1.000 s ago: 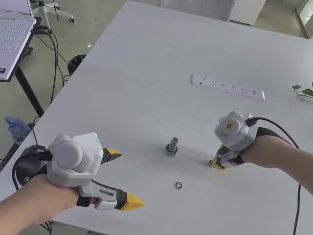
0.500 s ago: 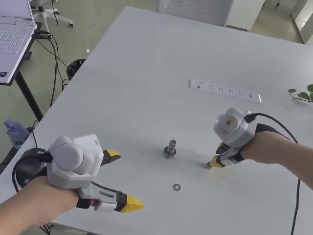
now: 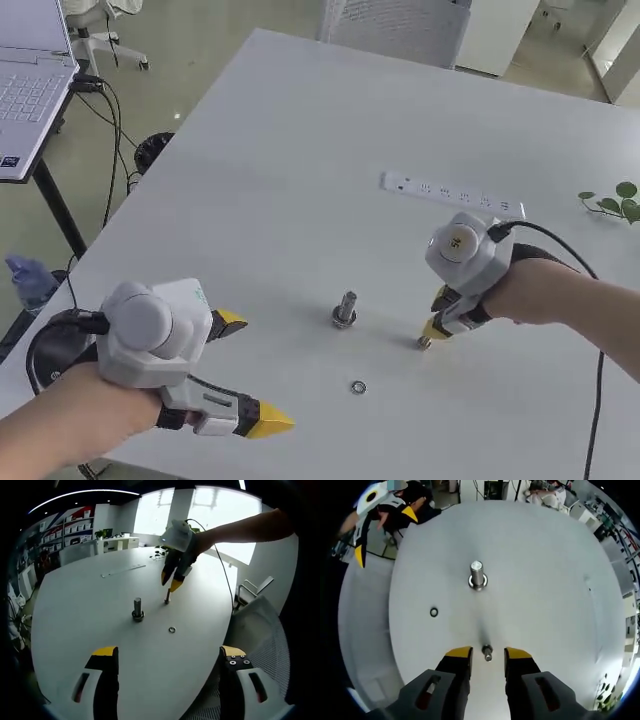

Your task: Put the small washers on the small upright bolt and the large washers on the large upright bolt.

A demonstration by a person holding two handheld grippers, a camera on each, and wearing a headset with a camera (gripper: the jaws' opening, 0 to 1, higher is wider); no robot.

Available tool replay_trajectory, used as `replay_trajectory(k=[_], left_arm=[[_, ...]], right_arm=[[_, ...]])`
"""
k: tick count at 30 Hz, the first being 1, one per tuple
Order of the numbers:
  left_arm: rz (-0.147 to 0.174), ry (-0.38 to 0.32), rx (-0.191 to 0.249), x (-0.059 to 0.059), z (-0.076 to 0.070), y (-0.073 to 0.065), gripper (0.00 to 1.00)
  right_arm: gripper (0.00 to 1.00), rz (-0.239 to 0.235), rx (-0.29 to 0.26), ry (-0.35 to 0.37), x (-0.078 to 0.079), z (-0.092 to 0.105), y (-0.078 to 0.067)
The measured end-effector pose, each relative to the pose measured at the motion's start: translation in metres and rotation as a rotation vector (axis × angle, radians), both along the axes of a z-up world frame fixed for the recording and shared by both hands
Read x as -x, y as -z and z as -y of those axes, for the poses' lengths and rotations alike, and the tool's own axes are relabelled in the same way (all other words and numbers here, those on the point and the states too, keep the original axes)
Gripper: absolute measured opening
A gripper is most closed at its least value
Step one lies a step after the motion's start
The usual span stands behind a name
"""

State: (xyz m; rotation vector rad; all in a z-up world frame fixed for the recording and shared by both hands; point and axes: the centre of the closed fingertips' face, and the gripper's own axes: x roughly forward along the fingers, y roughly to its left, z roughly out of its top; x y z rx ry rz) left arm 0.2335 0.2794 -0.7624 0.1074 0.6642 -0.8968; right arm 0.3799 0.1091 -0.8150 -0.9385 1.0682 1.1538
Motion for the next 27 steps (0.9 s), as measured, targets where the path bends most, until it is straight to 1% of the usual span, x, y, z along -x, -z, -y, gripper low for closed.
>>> replay_trajectory(k=[6, 14, 15, 19, 24, 27], left_arm=[[-0.001, 0.003, -0.003, 0.002, 0.0, -0.001, 0.82], [0.012, 0.0, -0.002, 0.001, -0.001, -0.007, 0.82], [0.013, 0.0, -0.002, 0.001, -0.001, -0.007, 0.82], [0.014, 0.001, -0.001, 0.003, -0.001, -0.009, 0.82], [0.014, -0.001, -0.001, 0.006, -0.001, -0.01, 0.82], [0.013, 0.005, -0.007, 0.008, -0.003, -0.01, 0.82]], right_arm=[[0.27, 0.005, 0.004, -0.025, 0.003, -0.008, -0.005], [0.27, -0.015, -0.015, -0.058, 0.017, -0.022, -0.011], [0.27, -0.027, -0.017, -0.053, 0.02, -0.024, -0.011], [0.27, -0.037, -0.025, -0.084, 0.027, -0.032, -0.01], [0.27, -0.045, -0.037, -0.118, 0.037, -0.043, -0.01], [0.27, -0.042, -0.043, -0.132, 0.04, -0.048, -0.01]])
